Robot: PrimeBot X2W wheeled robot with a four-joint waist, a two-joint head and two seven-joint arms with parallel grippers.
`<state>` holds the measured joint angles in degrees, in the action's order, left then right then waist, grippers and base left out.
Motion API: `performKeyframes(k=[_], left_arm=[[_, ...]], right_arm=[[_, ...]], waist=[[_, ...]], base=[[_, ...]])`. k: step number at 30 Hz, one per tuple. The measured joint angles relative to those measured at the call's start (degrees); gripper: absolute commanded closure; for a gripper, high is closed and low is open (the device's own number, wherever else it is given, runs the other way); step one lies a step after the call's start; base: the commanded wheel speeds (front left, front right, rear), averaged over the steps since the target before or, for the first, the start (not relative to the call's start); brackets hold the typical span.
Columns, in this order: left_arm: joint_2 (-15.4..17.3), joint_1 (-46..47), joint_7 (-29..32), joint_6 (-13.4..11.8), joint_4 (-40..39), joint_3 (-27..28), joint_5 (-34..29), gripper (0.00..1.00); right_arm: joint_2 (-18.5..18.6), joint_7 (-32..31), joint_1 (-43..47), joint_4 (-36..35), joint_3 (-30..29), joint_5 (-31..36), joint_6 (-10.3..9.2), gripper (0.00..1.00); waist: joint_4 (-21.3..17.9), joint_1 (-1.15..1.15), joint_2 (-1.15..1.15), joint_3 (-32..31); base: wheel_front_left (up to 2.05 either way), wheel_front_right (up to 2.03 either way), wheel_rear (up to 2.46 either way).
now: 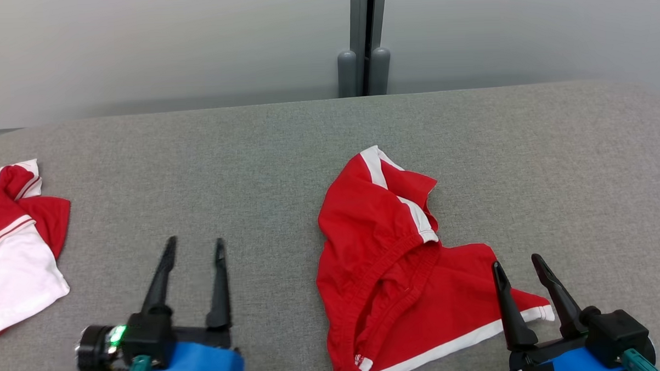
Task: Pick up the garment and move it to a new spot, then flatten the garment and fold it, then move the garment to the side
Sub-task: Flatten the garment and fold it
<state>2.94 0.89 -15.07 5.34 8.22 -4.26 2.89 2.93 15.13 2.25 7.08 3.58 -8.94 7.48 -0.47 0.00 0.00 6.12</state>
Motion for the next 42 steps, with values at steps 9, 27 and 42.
performKeyframes(k=[9,27,42], left_arm=[[-0.03,4.99,0.00,1.60,0.68,-15.00,-3.13,0.00],[6.31,10.82,0.01,2.09,18.24,-41.36,-1.36,0.00],[8.08,14.98,0.18,0.81,29.24,-44.39,-1.89,0.00]], right_arm=[[-0.03,-0.01,-0.79,0.15,0.44,-0.34,0.00,0.00],[-0.07,-0.01,-1.23,0.71,0.67,-1.38,0.00,0.00],[-0.08,0.00,-1.09,0.48,0.21,-1.74,0.00,0.00]], waist=[[-1.10,0.00,0.00,1.08],[-4.84,0.00,0.00,1.26],[-5.07,0.00,0.00,1.86]], base=[[0.00,0.00,0.00],[0.00,0.00,0.00],[0.00,0.00,0.00]])
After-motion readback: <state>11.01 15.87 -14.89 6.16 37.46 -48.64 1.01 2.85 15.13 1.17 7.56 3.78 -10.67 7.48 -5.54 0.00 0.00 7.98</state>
